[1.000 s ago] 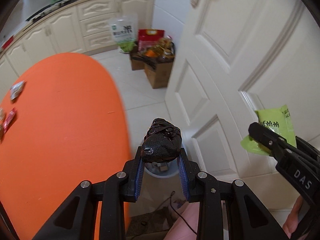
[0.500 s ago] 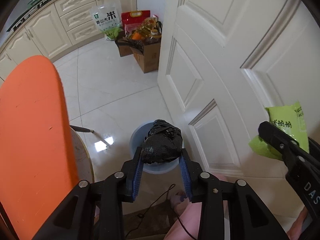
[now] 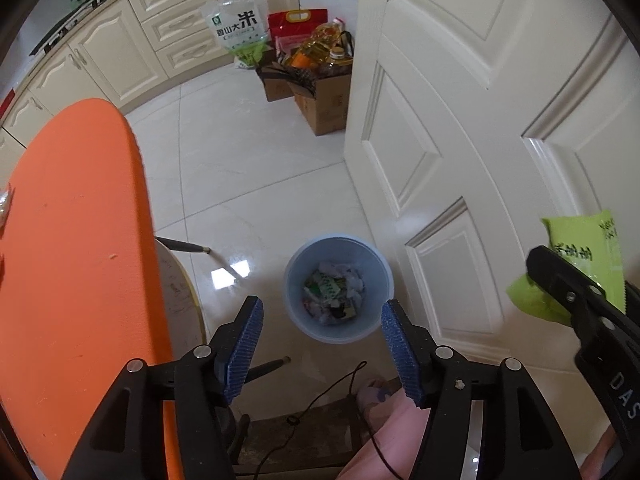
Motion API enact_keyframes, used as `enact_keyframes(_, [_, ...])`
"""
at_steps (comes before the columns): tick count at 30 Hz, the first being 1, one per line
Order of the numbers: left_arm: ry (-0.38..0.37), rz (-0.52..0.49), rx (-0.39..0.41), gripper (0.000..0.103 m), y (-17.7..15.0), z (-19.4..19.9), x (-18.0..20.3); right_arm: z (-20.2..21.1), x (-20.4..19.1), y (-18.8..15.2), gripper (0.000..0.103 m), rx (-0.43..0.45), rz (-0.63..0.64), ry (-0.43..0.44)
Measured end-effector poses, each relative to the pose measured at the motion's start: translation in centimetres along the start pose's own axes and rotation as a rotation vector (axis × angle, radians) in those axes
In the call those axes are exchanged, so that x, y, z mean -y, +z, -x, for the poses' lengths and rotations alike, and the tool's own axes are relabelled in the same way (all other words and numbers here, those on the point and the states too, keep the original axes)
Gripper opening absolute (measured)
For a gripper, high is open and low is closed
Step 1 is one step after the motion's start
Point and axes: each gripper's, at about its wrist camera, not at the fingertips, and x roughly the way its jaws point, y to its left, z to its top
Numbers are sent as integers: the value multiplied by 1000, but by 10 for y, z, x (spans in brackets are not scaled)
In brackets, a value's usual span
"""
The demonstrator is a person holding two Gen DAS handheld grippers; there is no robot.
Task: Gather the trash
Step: 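Open both tools to drop the black bag and green bag into the bin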
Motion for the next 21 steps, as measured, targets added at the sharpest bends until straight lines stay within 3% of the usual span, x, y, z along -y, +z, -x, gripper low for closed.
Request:
enact_keyframes(11, [56,16,54,62,-14,13,0,-4,-31,5,36,-26,43,113])
enact_keyframes(14, [51,24,63,62,-20,19,-1,-2,-36,5,46,-16,47,117])
enact_keyframes(21, [40,35,66,63,-25,30,-10,5,-38,3,46,-11,42,101])
